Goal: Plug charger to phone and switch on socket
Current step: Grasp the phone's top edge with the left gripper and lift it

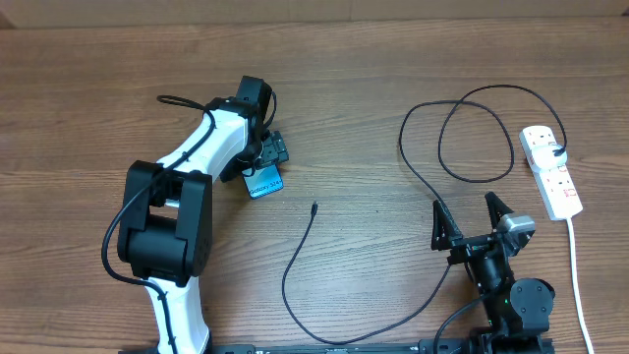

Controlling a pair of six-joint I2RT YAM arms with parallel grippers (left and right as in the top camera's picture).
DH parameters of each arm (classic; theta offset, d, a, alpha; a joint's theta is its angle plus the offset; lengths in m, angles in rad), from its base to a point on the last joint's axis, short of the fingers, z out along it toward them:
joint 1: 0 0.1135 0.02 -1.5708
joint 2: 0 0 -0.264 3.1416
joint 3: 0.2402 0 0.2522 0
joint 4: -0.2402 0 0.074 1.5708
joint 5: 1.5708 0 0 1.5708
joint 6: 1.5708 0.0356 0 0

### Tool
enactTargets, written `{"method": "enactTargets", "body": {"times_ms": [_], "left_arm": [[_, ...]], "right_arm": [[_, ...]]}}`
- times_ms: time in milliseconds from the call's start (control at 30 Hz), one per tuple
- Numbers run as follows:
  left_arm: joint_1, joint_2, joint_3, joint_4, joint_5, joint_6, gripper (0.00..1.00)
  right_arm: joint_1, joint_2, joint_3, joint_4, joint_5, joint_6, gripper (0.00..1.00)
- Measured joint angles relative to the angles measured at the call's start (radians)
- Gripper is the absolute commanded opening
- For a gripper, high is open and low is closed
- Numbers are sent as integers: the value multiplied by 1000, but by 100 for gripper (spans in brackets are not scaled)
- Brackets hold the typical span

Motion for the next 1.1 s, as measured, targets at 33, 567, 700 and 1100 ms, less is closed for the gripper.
{"method": "enactTargets", "body": {"times_ms": [33, 567, 700, 1100], "left_arm": [[0, -1, -1, 1, -2, 0, 100], [0, -1, -2, 4, -3, 0, 100], [0, -1, -2, 5, -3, 0, 100], [0, -1, -3, 24, -14, 0, 99]], "right_arm": [[0, 0, 0, -1, 0, 0, 100], [0, 0, 0, 0, 0, 0, 100], [0, 0, 0, 0, 0, 0, 100], [0, 0, 0, 0, 0, 0, 100]]}}
